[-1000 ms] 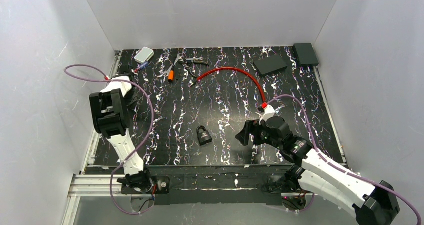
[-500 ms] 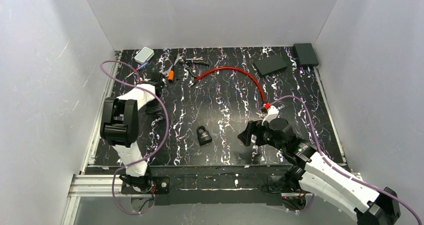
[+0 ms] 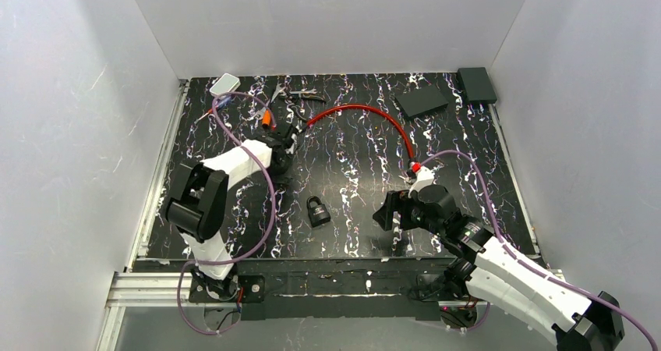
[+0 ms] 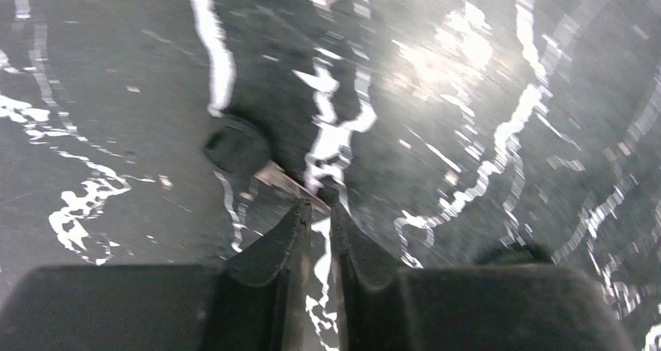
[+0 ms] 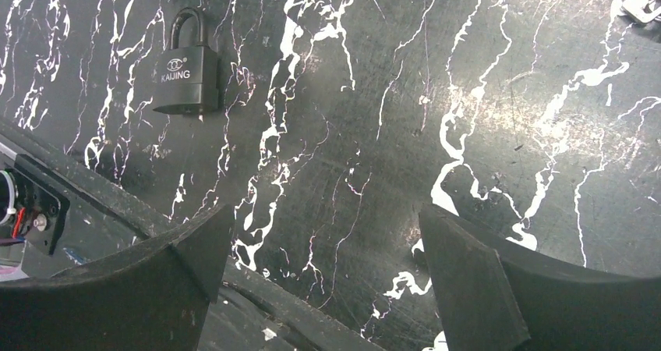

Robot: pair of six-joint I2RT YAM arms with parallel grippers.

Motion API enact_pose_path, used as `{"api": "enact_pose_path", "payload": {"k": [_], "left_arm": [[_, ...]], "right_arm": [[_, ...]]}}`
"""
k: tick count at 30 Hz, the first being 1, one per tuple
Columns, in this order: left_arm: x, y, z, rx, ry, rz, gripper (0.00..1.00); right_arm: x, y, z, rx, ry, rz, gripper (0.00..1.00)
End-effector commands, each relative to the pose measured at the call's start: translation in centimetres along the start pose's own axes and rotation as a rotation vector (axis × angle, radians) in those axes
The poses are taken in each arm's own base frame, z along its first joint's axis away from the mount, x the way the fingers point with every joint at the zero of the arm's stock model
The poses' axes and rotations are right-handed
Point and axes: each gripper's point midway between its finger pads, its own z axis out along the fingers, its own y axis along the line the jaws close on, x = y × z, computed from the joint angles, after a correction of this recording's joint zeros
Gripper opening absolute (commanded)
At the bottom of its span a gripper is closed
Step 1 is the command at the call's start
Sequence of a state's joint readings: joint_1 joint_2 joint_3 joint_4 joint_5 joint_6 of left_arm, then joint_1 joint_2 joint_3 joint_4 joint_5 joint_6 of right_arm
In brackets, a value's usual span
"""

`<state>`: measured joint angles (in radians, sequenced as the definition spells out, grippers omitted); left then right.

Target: Unlock with the key

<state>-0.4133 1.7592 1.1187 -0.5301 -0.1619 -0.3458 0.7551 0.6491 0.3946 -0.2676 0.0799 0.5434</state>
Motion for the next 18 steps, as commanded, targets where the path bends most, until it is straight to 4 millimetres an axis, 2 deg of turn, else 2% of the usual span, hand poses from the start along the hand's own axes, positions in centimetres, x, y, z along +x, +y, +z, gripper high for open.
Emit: {"api": "enact_pose_path", "payload": {"k": [1,7,11,15,16,17,18], "left_arm": [[0.4,-3.0,-4.1,0.105,-0.051,0.194,0.18],[-0.5,-2.3,-8.4,0.063,-0.132,0.332,0.28],[-1.5,-0.6,-11.3,0.024,-0.239,0.364,0.41],[-2.9,3.6,-13.4,-0.170,-0.392,0.318,0.64],[-3.2,5.1,-13.7,-0.247,-0.435,0.270,0.75],[-3.3,6.3,-14.1,-0.305,-0.478,0.198,0.92],[-3.0,6.9,-14.0,-0.317,-0.496,0.160,0.96]], "right_arm": [[-2.3,1.4,-0.3,-0.029,-0.047,-0.019,0.97],[-3.0,2.7,0.2,-0.070,-0.018,-0.052,0.96],[-3.7,3.9,0.9,-0.102,0.006,-0.068,0.95],[-4.3,5.3,1.9,-0.142,0.037,-0.085,0.94],[-4.4,5.3,2.3,-0.135,0.046,-0.094,0.94],[-4.6,5.4,2.6,-0.129,0.052,-0.102,0.93],[-4.7,5.3,3.1,-0.118,0.059,-0.108,0.93]]}}
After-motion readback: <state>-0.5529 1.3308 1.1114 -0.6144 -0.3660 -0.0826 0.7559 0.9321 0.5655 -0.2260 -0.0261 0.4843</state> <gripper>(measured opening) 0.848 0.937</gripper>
